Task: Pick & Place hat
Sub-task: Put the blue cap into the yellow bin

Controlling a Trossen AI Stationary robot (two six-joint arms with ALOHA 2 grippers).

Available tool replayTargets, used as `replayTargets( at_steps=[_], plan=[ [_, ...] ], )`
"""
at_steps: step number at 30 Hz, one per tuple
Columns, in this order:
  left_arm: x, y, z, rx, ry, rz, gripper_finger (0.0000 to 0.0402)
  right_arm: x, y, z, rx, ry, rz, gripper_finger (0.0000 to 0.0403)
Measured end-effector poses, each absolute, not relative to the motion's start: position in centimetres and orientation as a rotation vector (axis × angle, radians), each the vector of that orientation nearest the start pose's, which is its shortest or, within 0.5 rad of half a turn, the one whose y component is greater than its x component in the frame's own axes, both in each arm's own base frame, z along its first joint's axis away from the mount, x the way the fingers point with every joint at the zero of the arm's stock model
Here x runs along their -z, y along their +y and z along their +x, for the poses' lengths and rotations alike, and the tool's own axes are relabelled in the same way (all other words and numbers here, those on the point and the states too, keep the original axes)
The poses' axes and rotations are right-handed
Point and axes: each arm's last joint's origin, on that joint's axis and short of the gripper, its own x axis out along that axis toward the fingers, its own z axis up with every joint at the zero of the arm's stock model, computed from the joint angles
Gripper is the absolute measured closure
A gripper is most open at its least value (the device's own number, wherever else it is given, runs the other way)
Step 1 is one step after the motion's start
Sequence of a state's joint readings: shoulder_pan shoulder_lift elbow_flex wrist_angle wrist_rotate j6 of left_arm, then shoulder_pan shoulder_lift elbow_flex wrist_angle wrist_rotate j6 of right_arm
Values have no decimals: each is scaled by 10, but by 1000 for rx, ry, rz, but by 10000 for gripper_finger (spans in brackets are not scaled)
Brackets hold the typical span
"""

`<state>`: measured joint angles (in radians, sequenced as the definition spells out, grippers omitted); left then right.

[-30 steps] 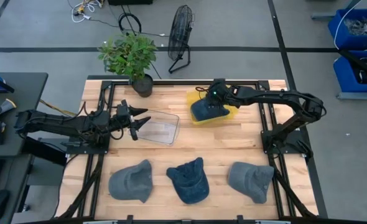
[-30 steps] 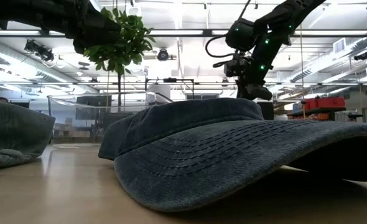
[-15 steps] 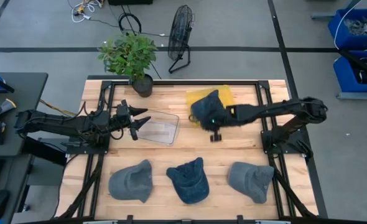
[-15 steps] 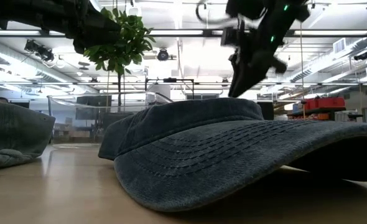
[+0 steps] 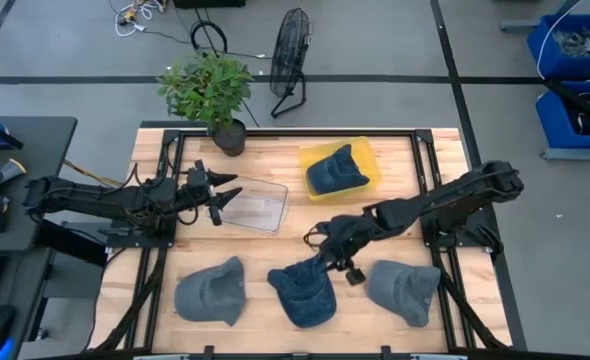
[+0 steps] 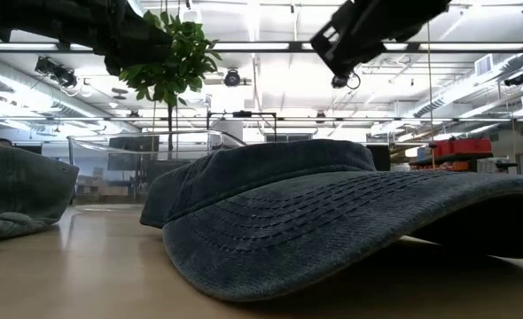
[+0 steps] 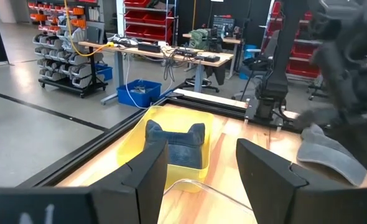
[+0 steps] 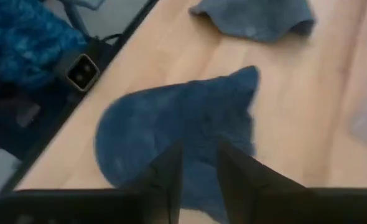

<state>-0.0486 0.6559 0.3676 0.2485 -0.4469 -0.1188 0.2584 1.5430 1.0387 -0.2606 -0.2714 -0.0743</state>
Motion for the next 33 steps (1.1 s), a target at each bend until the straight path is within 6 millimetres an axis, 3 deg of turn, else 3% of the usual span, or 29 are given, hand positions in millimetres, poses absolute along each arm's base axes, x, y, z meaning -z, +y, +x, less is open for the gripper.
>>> replayTargets(
  at_steps=[5,12,19,25,31,33],
  plan=[
    [-249,5,157,-400,15,-108,205,-219,106,323,-558,741,-57,268],
    [-248,5,157,-400,13,-129,205,-179,114,337,-568,829,-69,210],
    [-247,5,157,-400,22,-131,205,-147,117,342,-572,929,-66,201],
    [-247,5,157,-400,25,-130,205,-142,117,343,-522,947,-52,248],
    [-247,5,157,-400,29,-129,205,-148,118,343,-584,943,-22,374],
    [-247,5,157,-400,30,-129,205,-155,119,344,-567,943,7,390]
  ],
)
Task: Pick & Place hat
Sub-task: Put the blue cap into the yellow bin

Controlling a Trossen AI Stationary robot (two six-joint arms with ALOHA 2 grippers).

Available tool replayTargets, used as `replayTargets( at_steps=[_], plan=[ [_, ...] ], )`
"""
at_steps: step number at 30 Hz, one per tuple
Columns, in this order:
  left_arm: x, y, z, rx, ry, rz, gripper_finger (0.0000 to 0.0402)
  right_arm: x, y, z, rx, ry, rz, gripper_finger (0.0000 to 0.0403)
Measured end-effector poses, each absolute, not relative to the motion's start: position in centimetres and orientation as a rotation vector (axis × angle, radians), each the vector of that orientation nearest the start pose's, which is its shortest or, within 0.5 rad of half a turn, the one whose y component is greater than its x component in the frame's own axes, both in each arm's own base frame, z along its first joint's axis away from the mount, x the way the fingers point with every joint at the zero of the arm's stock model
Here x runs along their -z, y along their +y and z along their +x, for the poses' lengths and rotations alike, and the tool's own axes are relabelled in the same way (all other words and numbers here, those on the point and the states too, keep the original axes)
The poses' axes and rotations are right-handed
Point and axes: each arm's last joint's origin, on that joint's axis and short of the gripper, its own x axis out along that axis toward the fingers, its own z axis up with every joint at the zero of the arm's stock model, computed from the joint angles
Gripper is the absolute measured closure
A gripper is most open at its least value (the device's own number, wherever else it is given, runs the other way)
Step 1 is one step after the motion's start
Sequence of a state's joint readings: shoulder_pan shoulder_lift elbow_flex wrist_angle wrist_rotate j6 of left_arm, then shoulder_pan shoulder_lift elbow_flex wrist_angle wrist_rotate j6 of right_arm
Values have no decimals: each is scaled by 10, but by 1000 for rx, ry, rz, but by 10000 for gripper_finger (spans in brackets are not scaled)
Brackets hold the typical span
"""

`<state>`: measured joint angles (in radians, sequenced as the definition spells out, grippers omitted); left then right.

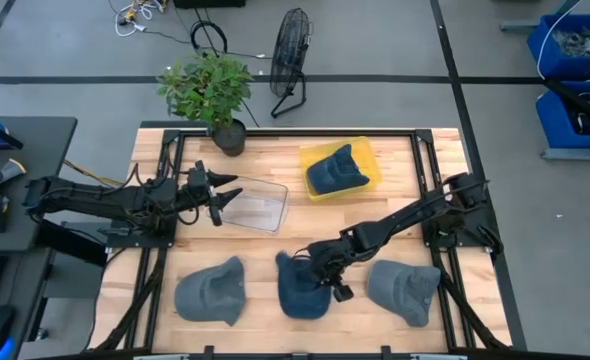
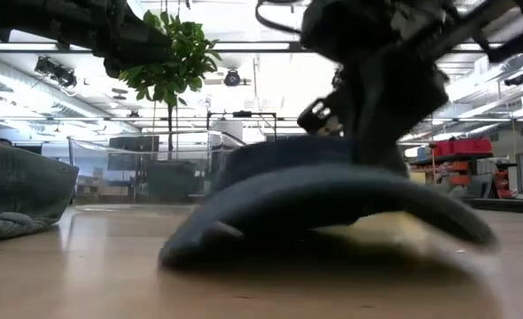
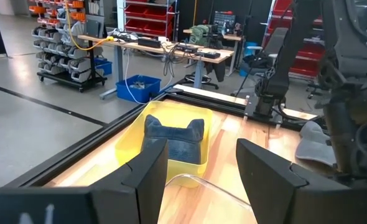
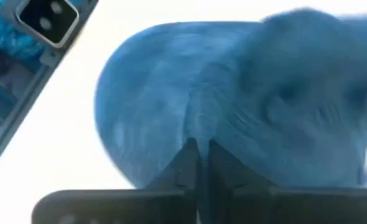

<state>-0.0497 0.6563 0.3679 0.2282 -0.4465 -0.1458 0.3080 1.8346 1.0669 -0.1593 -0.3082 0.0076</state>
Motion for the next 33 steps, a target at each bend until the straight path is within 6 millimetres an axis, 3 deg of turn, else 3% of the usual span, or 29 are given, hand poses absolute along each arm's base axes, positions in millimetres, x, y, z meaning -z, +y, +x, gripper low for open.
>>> replayTargets(
  at_steps=[5,10,15,20,24,27,33],
  plan=[
    [-247,5,157,-400,32,-128,205,-187,118,343,-491,1008,133,384],
    [-247,5,157,-400,31,-129,205,-241,110,329,-284,1116,204,396],
    [-247,5,157,-401,31,-129,205,-291,90,298,63,1151,61,396],
    [-247,5,157,-401,31,-129,205,-321,60,268,488,1045,-110,397],
    [-247,5,157,-401,31,-129,205,-330,28,251,808,929,-170,397],
    [-247,5,157,-400,30,-129,205,-329,4,246,947,888,-146,397],
    [-247,5,157,-401,31,-129,205,-297,-45,254,1068,873,-91,397]
  ],
)
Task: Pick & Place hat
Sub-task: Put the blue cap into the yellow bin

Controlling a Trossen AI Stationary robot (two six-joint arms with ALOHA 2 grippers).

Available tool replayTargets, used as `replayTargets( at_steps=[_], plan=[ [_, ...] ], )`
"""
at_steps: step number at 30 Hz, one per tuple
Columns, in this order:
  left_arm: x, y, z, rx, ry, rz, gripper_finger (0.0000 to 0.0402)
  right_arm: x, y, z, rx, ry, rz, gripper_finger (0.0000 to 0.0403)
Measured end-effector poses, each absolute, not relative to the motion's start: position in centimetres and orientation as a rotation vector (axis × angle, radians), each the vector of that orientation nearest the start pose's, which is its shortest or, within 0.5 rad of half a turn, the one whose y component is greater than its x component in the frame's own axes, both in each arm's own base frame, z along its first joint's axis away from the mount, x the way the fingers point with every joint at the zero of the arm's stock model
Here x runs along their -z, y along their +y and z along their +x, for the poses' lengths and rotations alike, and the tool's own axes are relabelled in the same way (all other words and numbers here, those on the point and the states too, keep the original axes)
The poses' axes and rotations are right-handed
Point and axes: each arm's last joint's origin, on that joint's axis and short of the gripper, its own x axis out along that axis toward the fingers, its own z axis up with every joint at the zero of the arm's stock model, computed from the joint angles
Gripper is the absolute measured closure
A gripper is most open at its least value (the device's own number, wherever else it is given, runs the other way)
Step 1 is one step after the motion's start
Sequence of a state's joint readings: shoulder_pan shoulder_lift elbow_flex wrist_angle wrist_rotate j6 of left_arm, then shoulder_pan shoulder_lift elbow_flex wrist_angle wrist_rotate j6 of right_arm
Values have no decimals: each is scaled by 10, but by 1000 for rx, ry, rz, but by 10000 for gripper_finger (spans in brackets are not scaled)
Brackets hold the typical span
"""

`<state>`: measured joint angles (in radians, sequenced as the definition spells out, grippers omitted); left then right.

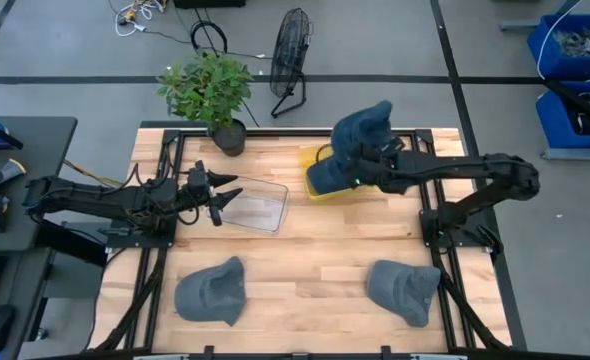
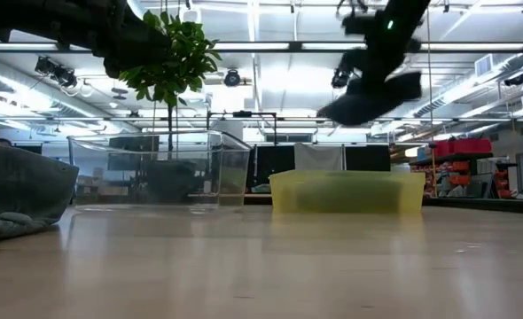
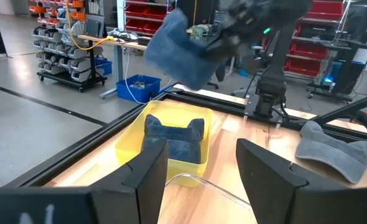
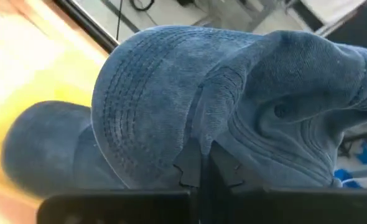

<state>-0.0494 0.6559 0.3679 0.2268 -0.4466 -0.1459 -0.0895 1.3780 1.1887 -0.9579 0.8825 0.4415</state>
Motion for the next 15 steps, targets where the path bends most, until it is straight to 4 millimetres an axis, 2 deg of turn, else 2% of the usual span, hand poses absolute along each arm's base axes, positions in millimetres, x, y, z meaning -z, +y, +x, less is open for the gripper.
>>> replayTargets(
  at_steps=[6,11,15],
  plan=[
    [-246,5,157,-401,34,-128,205,-244,-82,267,873,898,-36,397],
    [-246,5,157,-401,36,-128,205,-205,-100,263,654,943,78,397],
    [-246,5,157,-401,39,-126,205,-181,-110,255,674,990,107,397]
  ],
)
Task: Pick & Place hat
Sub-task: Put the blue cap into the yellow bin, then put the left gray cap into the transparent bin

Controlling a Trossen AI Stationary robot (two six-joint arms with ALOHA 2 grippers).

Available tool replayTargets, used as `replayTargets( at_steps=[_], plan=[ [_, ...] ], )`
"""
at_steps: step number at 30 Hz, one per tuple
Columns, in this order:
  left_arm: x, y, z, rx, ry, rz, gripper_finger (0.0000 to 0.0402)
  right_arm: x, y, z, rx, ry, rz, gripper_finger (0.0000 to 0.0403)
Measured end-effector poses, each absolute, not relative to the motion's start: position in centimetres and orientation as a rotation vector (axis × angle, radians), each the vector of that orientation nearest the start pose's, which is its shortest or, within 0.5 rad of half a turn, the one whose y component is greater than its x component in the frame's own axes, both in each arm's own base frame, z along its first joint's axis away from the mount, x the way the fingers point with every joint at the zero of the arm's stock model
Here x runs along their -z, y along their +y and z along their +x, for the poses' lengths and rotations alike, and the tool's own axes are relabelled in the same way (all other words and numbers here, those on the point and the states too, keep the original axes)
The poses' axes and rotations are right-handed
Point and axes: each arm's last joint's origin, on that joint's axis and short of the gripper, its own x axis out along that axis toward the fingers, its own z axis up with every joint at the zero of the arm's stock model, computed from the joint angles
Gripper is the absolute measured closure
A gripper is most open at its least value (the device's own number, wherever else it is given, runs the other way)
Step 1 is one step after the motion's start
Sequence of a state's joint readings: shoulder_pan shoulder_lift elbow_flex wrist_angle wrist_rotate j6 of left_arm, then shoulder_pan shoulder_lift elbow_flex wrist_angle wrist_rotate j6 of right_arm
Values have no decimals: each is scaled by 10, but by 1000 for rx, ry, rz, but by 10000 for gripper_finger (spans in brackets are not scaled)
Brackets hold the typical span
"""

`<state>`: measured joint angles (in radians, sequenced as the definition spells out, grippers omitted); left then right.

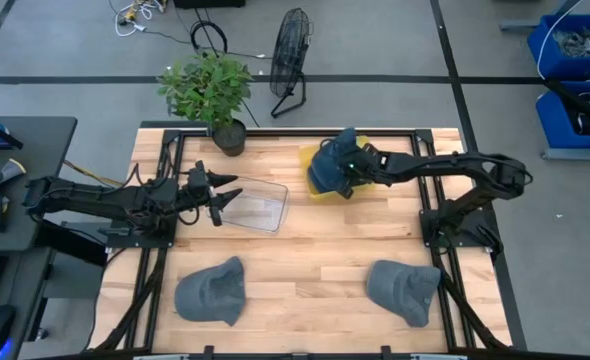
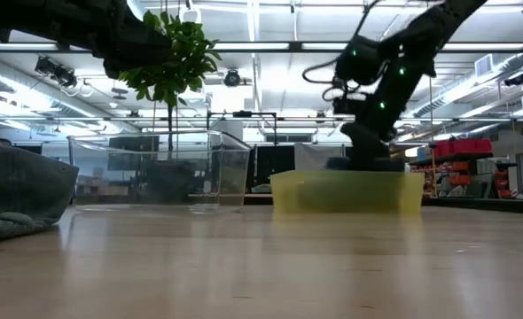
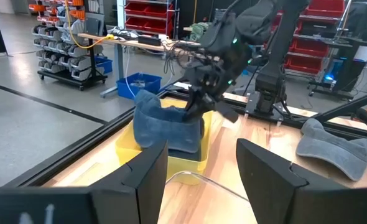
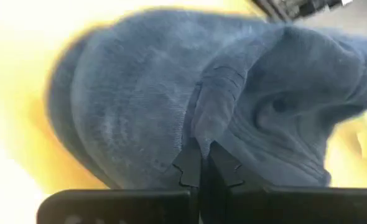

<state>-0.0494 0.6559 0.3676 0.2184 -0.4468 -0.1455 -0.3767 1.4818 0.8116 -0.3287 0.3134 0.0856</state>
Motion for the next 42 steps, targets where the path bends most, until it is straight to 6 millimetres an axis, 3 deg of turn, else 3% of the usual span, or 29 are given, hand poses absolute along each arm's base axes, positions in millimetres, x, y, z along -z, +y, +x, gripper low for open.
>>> replayTargets(
  at_steps=[5,14,19,29,33,38,42],
  plan=[
    [-246,5,157,-402,41,-124,205,-164,-117,245,711,998,111,394],
    [-245,5,157,-402,43,-123,205,-165,-119,245,712,991,105,334],
    [-245,5,157,-402,45,-124,205,-189,-112,252,651,1052,145,304],
    [-245,5,157,-402,47,-125,205,-272,-86,276,578,1002,200,293],
    [-245,4,157,-389,50,-125,205,-283,-70,287,482,929,224,293],
    [-244,0,158,-225,68,-111,205,-290,-37,303,165,834,191,301],
    [-247,-4,159,-108,56,-191,205,-292,-15,307,90,811,107,310]
  ],
)
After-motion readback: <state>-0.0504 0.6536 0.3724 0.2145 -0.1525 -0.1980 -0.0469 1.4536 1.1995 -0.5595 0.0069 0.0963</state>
